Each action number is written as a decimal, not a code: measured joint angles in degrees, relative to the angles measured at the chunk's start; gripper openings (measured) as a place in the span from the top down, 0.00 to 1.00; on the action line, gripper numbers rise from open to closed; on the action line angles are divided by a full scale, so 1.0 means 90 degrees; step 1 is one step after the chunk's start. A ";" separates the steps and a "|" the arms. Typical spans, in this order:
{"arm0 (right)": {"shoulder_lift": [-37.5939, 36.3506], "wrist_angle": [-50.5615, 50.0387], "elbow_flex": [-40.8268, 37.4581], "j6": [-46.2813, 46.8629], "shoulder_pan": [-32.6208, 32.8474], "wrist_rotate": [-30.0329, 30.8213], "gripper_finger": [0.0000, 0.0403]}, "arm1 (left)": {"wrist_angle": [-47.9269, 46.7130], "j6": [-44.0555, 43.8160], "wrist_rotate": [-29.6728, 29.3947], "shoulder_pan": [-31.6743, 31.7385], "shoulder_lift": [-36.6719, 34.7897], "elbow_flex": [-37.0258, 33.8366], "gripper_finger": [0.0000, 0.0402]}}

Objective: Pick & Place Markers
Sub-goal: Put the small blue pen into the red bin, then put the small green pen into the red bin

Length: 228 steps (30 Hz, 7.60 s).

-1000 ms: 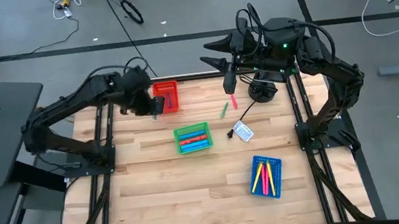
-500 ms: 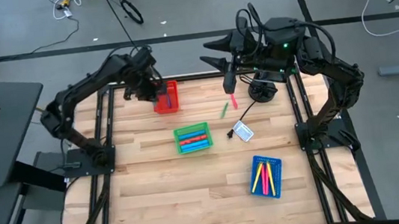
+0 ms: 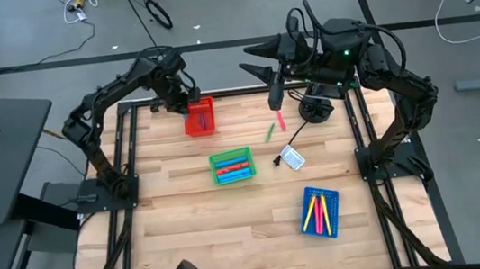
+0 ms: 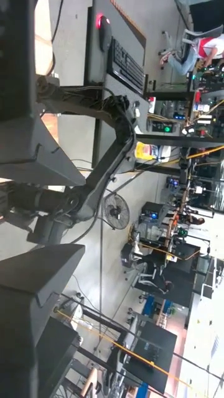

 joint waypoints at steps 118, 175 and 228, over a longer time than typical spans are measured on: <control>0.0005 -0.0916 -0.0001 0.1662 0.0051 -0.0183 0.58 | 0.6326 0.2876 -0.0272 -0.4418 -0.2551 0.0105 0.38; 0.3309 -0.4895 -0.0001 0.8784 -0.1697 0.0466 0.29 | 0.6236 0.2370 0.0767 -0.4503 -0.2795 0.0109 0.38; 0.3764 -0.3291 -0.3100 1.0708 -0.1725 -0.1136 0.29 | 0.5748 0.2380 0.1220 -0.4503 -0.2790 0.0109 0.38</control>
